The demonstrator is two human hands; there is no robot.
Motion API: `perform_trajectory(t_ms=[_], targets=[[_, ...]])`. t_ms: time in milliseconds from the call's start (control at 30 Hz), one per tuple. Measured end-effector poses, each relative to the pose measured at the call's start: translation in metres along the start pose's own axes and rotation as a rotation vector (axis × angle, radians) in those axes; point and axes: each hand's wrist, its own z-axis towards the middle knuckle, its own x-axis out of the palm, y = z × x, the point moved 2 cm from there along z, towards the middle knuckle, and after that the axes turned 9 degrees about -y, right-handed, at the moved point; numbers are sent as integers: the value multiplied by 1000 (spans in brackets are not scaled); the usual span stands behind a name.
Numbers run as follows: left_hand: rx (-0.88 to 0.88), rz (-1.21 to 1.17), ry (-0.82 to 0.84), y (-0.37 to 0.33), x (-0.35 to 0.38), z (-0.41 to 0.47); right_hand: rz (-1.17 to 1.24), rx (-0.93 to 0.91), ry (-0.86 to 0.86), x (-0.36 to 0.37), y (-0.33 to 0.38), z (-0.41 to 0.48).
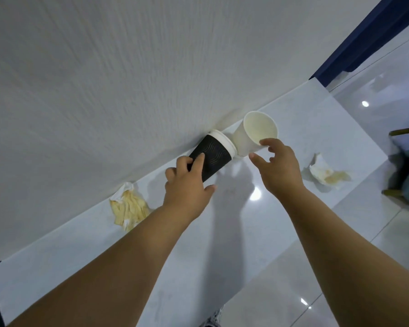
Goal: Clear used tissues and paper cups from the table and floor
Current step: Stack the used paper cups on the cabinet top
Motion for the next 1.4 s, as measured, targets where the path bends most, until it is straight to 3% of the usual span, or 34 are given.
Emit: perform_trajectory(t_ms=[200, 400, 800, 900, 1000, 1100, 1233, 1400], targets=[[-60, 129, -9, 6, 6, 27, 49, 9, -43, 4, -4, 13], [-45, 8, -3, 9, 4, 23, 319, 135, -150, -5, -10, 8], [46, -358, -22, -4, -8, -11, 444, 60, 293, -9, 6, -37], [52, -409, -15, -9, -11, -20, 570, 82, 283, -4, 13, -53], [47, -451, 32, -8, -13, -35, 554, 60, 168, 0, 17, -64], [35, -361, 43, 6, -14, -55, 450, 21, 129, 2, 16, -77], [-48, -137, -64, 43, -17, -81, 276, -66, 148, 6, 14, -100], [-236, 14, -112, 93, -21, -93, 177, -8, 164, 16, 8, -124]])
